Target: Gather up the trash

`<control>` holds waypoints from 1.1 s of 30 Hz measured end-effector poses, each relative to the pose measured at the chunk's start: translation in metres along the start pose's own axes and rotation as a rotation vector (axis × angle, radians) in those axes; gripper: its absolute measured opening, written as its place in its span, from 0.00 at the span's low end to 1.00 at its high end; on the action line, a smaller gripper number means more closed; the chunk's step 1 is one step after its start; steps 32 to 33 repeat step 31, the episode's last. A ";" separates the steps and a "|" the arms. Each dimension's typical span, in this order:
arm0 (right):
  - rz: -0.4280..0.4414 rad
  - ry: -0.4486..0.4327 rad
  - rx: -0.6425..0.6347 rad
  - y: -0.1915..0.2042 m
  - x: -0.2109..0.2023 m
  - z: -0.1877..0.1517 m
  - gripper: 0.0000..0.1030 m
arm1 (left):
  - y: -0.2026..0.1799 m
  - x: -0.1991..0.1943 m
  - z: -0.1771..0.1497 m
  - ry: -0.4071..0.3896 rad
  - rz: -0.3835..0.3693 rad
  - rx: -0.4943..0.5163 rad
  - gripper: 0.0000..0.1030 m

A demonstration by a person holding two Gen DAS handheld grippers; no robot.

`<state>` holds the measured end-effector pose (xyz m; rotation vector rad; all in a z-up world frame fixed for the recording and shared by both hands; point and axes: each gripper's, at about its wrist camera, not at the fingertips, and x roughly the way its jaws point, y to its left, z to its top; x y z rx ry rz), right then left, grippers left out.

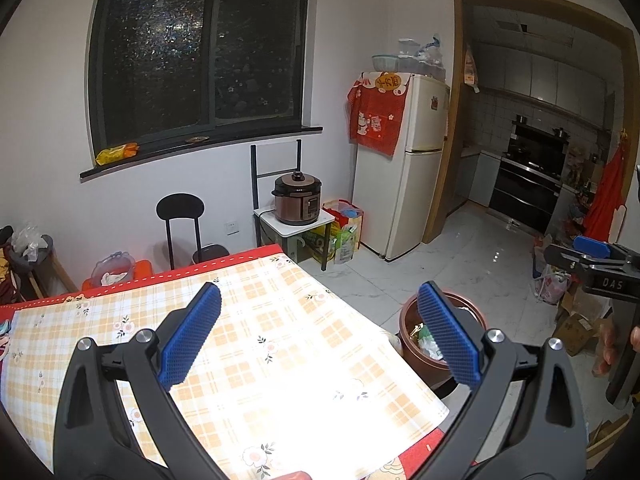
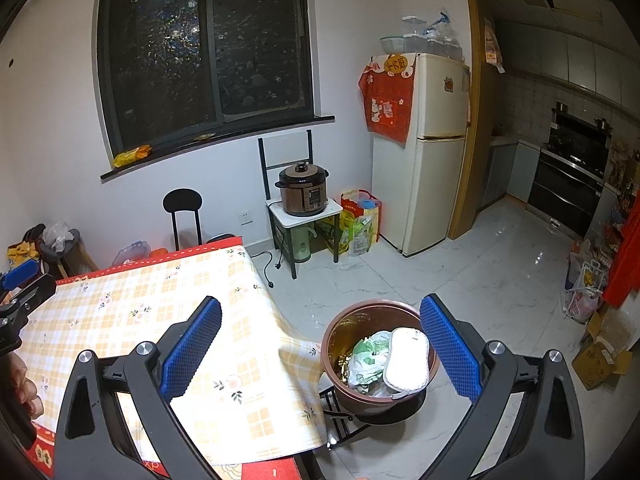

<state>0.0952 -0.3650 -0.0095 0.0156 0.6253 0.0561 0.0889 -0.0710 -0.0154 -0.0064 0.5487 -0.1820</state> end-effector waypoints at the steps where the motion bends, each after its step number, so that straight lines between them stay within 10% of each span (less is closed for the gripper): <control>1: 0.000 0.001 -0.001 0.000 0.000 0.000 0.95 | 0.000 0.000 0.000 0.000 0.000 -0.002 0.94; 33: 0.030 0.023 -0.009 -0.016 0.009 0.000 0.95 | -0.018 0.004 -0.003 0.010 0.047 -0.019 0.94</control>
